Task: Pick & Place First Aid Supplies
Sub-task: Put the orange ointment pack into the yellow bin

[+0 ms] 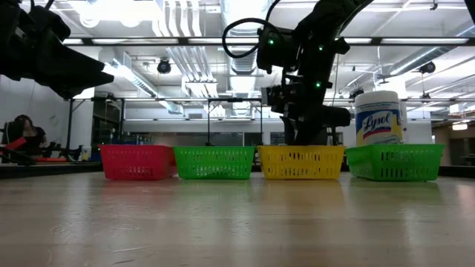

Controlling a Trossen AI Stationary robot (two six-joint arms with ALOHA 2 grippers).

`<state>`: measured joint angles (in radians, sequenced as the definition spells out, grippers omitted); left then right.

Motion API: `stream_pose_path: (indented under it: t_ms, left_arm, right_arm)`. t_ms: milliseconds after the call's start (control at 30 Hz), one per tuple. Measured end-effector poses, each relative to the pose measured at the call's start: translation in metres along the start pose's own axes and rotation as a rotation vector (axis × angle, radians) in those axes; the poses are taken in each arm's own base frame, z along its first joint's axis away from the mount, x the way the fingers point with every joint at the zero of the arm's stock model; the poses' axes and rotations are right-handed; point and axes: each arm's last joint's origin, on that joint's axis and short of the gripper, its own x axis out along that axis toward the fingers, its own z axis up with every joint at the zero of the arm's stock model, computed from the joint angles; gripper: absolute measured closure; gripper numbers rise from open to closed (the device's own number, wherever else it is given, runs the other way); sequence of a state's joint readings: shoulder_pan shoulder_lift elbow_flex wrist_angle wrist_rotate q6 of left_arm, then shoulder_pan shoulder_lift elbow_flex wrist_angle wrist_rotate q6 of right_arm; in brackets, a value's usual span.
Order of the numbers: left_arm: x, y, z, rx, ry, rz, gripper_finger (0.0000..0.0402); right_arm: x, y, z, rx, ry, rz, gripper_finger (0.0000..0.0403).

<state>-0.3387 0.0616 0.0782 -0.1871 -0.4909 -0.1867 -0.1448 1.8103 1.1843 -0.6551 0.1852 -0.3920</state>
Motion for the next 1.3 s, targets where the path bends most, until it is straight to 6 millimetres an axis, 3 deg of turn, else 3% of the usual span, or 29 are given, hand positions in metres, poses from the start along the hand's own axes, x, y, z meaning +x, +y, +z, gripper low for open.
stream_pose_path:
  t_ms: [233,600,800,1033,1300]
  left_arm:
    - [0.000,0.000,0.000,0.000,0.000,0.000,0.0213]
    - [0.000,0.000,0.000,0.000,0.000,0.000,0.0213]
    - [0.000,0.000,0.000,0.000,0.000,0.000,0.0213]
    - [0.000,0.000,0.000,0.000,0.000,0.000,0.0213]
    - [0.000,0.000,0.000,0.000,0.000,0.000,0.0213]
  right_arm:
    - [-0.007,-0.003,0.004,-0.002,0.015,-0.011,0.0312]
    - [-0.070,-0.020,0.016,0.297,0.170,0.017,0.0314]
    - [-0.088,-0.019,0.011,0.400,0.259,0.120,0.0335]
    - [-0.091,0.001,0.007,0.427,0.352,0.263,0.0359]
    - [-0.102,0.041,0.012,0.358,0.419,0.272,0.0374]
